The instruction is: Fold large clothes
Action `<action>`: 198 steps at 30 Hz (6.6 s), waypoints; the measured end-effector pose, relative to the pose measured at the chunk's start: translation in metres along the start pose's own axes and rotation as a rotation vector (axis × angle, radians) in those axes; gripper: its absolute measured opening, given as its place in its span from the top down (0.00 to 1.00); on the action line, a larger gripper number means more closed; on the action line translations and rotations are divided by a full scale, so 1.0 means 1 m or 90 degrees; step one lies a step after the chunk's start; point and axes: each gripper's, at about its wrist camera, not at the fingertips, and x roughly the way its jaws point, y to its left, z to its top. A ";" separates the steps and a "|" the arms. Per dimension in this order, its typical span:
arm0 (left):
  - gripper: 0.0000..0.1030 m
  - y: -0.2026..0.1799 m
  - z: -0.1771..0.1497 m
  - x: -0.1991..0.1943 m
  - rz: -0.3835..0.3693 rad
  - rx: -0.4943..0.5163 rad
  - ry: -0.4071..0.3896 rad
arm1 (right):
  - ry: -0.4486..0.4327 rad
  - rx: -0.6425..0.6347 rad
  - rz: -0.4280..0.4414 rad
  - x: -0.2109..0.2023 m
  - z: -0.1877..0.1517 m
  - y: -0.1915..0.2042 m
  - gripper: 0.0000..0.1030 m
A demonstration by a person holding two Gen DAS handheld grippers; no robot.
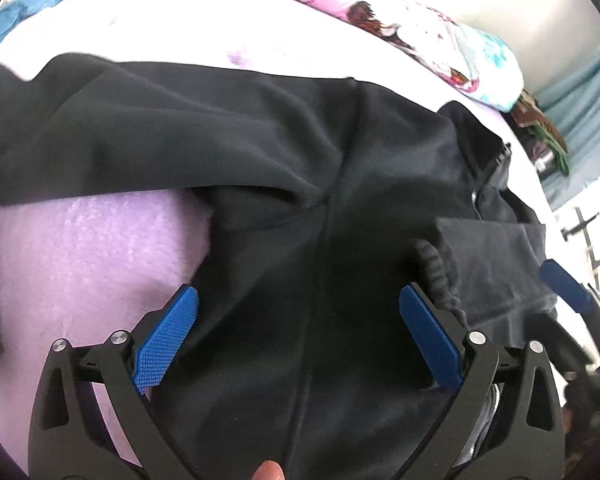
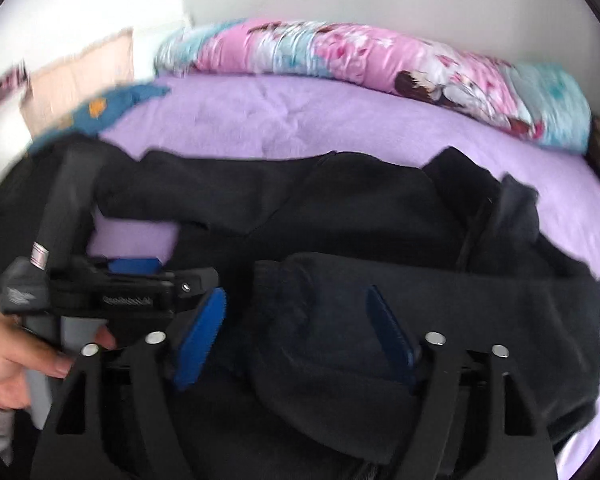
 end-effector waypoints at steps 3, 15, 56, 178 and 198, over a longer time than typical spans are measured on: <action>0.05 -0.012 0.001 -0.002 -0.012 0.021 -0.007 | -0.048 0.035 0.036 -0.029 -0.007 -0.016 0.10; 0.05 -0.077 0.012 0.052 -0.160 0.019 0.055 | -0.030 0.220 -0.256 -0.110 -0.068 -0.214 0.09; 0.05 -0.115 0.003 0.046 0.032 0.144 0.022 | 0.050 0.150 -0.193 -0.006 -0.090 -0.165 0.06; 0.93 -0.197 0.146 -0.256 -0.098 0.175 -0.254 | 0.033 0.177 -0.171 0.006 -0.051 -0.125 0.06; 0.93 -0.329 0.019 0.000 -0.087 0.207 -0.115 | 0.088 0.223 -0.141 -0.018 -0.113 -0.234 0.06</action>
